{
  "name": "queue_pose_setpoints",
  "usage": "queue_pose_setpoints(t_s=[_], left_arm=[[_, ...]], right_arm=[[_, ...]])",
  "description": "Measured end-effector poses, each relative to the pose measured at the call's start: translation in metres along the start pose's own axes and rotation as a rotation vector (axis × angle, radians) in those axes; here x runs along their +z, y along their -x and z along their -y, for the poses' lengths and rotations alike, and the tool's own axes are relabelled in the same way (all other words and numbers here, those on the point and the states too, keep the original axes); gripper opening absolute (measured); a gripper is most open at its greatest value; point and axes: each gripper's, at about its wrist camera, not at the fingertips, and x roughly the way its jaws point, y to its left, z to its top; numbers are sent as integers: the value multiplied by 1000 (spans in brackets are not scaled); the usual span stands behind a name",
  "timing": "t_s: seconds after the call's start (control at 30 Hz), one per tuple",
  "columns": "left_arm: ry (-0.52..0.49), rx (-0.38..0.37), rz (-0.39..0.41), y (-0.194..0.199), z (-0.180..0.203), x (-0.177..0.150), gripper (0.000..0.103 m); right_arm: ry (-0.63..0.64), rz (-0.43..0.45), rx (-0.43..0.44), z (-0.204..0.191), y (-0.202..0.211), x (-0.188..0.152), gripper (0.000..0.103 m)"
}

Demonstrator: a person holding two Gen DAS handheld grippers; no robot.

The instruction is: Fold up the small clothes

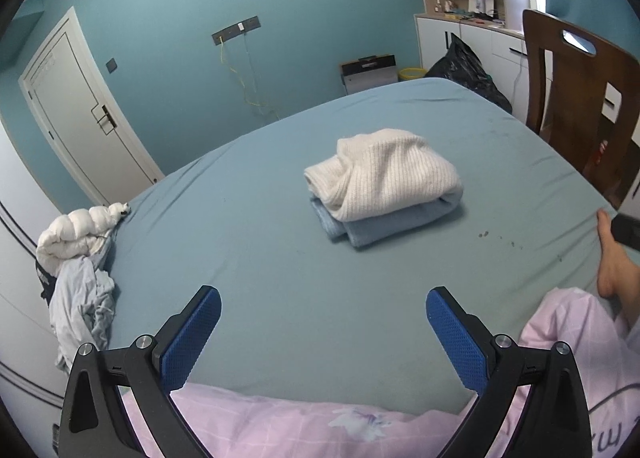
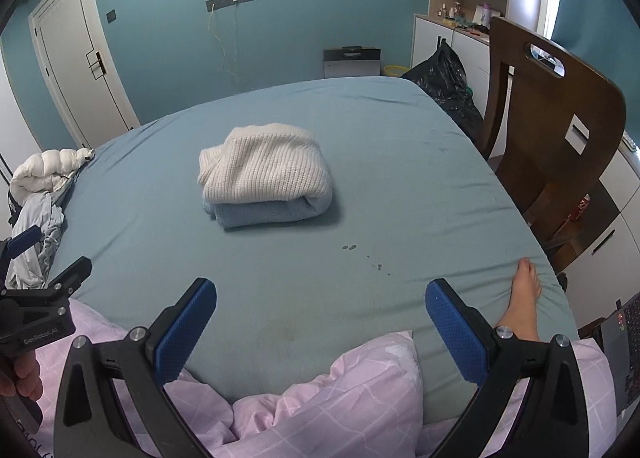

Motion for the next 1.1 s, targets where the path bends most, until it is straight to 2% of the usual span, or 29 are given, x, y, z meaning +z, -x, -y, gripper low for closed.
queue_pose_setpoints(t_s=[0.17, 0.37, 0.63, 1.1], left_arm=[[57, -20, -11, -1, -11, 1, 103], [80, -33, -32, -5, -20, -2, 103], [89, -59, -52, -6, -18, -4, 103], [59, -43, -33, -1, -9, -5, 103]], right_arm=[[43, 10, -3, -14, 3, -5, 102], [87, 39, -16, -27, 10, -7, 102], [108, 19, -11, -35, 10, -9, 102], [117, 14, -7, -40, 15, -10, 102]])
